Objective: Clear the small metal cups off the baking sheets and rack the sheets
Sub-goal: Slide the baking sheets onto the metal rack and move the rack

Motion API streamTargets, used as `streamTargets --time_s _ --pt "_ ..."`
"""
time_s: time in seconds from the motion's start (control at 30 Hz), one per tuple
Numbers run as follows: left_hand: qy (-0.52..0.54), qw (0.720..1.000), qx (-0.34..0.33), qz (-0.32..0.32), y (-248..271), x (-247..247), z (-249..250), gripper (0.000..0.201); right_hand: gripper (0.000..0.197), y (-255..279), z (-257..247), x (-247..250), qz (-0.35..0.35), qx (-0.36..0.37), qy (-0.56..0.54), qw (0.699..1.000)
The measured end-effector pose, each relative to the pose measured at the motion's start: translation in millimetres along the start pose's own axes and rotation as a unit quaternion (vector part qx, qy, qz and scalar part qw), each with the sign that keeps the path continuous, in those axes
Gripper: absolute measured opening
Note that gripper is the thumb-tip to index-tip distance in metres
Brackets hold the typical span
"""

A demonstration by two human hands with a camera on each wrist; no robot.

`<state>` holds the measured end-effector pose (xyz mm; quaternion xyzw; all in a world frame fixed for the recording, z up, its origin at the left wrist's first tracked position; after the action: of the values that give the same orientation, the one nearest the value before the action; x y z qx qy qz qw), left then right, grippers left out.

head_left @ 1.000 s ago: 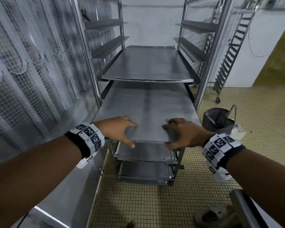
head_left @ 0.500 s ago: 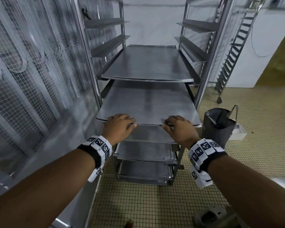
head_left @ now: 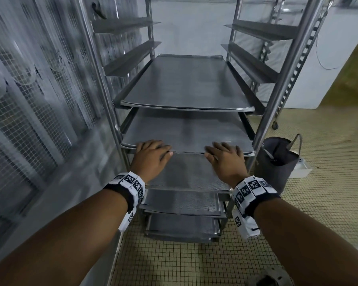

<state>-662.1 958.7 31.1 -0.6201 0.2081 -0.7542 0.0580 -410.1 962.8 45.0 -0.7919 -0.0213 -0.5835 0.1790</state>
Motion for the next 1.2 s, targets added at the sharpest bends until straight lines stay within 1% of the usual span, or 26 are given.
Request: streamTargets --time_s 0.23,0.5,0.63,0.73,0.8,0.83,0.9,0.97,1.07,1.13,1.2 --pt "0.009 1.0 0.002 0.015 -48 -15 -18 0.065 0.044 -50 11 -15 0.021 -0.029 -0.001 0.999" --pt "0.02 1.0 -0.003 0.016 -84 -26 -32 0.071 0.045 -90 22 -25 0.031 -0.033 0.0 0.999" --pt "0.026 0.999 -0.013 0.044 -93 -29 -36 0.064 0.041 -99 22 -27 0.042 -0.048 -0.017 0.998" --pt "0.012 0.997 -0.015 0.069 -93 -35 -36 0.054 0.035 -96 16 -28 0.08 -0.059 -0.029 0.995" --pt "0.018 0.995 -0.006 0.098 -89 -37 -33 0.048 0.032 -91 10 -29 0.106 -0.061 -0.035 0.992" --pt "0.028 0.993 0.004 0.117 -86 -37 -30 0.046 0.032 -89 8 -29 0.111 -0.059 -0.033 0.992" --pt "0.034 0.99 0.024 0.135 -79 -41 -21 0.041 0.037 -83 5 -32 0.088 -0.05 -0.012 0.995" --pt "0.038 0.991 0.029 0.126 -71 -49 -7 0.043 0.048 -74 7 -36 0.057 -0.044 0.009 0.997" --pt "0.081 0.992 0.002 0.093 -60 -69 21 0.06 0.059 -50 16 -39 0.049 -0.059 0.01 0.997" --pt "0.096 0.993 -0.013 0.067 -56 -80 43 0.069 0.058 -27 29 -40 0.034 -0.09 0.019 0.995" --pt "0.109 0.993 -0.035 0.031 -51 -89 70 0.068 0.052 8 50 -38 0.001 -0.143 0.03 0.989"
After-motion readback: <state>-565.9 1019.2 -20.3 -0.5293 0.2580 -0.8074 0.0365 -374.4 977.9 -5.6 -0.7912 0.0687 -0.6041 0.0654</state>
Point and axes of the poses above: each hand's wrist, its own y-axis away from the middle knuckle, its own x-axis out of the back of the hand, z = x × y, the point moved 6 cm from there along -y, towards the middle knuckle, and after that the axes turned 2 degrees about -y, right-handed, at the moved point
